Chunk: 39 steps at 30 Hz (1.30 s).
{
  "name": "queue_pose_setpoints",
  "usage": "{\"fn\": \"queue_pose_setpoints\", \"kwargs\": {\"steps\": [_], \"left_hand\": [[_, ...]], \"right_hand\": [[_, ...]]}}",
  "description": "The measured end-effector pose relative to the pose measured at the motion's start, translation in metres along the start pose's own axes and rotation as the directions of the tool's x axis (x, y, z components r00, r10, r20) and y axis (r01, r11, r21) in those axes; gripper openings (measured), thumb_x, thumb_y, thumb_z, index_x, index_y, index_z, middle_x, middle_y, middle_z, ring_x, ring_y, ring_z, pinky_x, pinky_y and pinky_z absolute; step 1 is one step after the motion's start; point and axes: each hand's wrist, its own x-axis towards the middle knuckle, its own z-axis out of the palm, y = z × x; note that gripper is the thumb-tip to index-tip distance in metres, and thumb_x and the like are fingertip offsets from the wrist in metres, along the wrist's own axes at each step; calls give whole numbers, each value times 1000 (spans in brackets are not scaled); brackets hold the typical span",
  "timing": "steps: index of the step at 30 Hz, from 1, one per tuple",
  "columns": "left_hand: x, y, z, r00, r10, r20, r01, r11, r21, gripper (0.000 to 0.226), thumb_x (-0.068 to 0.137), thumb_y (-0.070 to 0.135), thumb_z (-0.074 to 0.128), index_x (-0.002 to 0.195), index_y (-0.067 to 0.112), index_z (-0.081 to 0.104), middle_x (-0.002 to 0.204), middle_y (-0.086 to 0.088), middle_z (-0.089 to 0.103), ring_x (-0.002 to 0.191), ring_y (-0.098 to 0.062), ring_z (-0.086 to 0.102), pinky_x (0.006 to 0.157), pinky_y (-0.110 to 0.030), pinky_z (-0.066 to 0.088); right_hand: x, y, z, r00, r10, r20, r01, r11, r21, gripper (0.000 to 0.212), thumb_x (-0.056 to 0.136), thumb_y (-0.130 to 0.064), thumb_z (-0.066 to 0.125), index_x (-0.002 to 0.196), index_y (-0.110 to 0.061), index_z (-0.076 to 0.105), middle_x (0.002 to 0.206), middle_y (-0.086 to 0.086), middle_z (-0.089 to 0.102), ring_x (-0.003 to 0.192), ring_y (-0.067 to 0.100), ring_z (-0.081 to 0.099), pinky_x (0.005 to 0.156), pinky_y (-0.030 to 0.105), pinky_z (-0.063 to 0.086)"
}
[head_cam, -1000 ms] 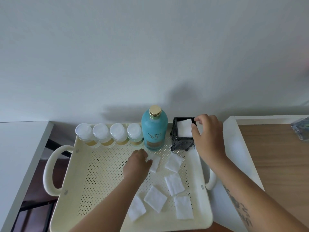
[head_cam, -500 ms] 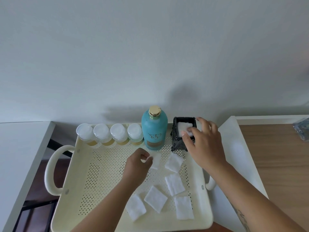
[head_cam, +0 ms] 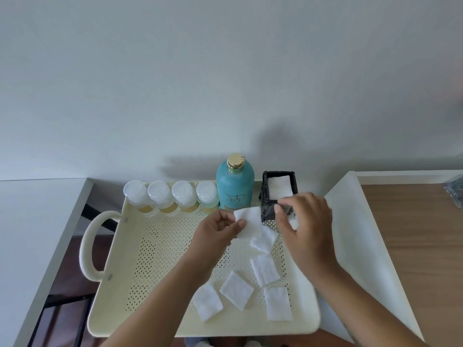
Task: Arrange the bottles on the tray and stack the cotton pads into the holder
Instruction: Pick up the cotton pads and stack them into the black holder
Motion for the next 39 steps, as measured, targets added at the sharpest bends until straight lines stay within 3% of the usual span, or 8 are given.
{"fn": "queue_pose_setpoints", "kwargs": {"steps": [5,9,14,18,24,30,36,39], "left_hand": [[-6,5,4,996,11,90,-6,999,-51,25,74,33,82,82,19,62,79,-5,69,71,-12,59,67,-29,43],[-11,6,6,995,14,101,-12,1000,-28,34,66,42,82,84,21,64,77,0,70,70,-10,59,66,-26,43],[-15,-5,-7,998,-50,-36,52,996,79,27,75,34,82,93,20,67,86,-6,75,69,-8,62,66,-26,46],[-20,-18,-32,987,-102,-120,122,978,167,20,80,31,78,93,19,68,90,-7,75,67,-7,61,60,-21,47],[-32,-44,-66,981,-89,-170,161,861,482,12,82,30,74,90,24,67,93,0,70,81,-17,65,69,-27,52],[-44,-65,-80,972,-39,-232,178,768,615,8,84,30,72,86,26,65,88,6,66,72,-12,59,58,-22,45],[-50,-74,-80,976,-81,-203,206,649,732,14,82,30,73,92,26,63,95,9,65,84,-13,61,75,-29,49],[-50,-76,-77,979,-94,-179,198,619,760,19,81,31,74,95,26,63,99,8,63,89,-13,60,79,-29,49]], "right_hand": [[-20,-22,0,842,346,414,-498,794,350,16,85,-41,66,96,-29,65,88,-13,67,85,4,59,71,18,47],[-23,-21,-1,779,391,490,-600,690,404,12,88,-37,65,88,-25,67,79,-5,70,77,11,64,70,29,50],[3,-10,-7,851,418,318,-521,751,406,7,87,-28,68,84,-22,68,69,-7,68,61,-1,58,56,11,44],[35,7,-10,874,445,195,-486,803,344,10,87,-28,67,89,-19,67,78,-5,67,71,7,60,65,22,47],[55,20,-1,849,491,194,-527,805,273,16,87,-29,66,87,-13,67,76,-5,63,71,14,57,62,25,42],[58,17,10,810,521,268,-581,773,253,22,86,-31,66,82,-10,68,64,-3,56,65,20,52,63,30,42],[50,21,10,921,373,117,-378,925,26,22,86,-25,63,106,-15,60,96,8,57,91,31,54,78,42,47],[38,27,11,985,158,65,-152,985,-87,27,87,-22,62,114,-15,58,108,14,55,100,37,48,83,43,42]]}}
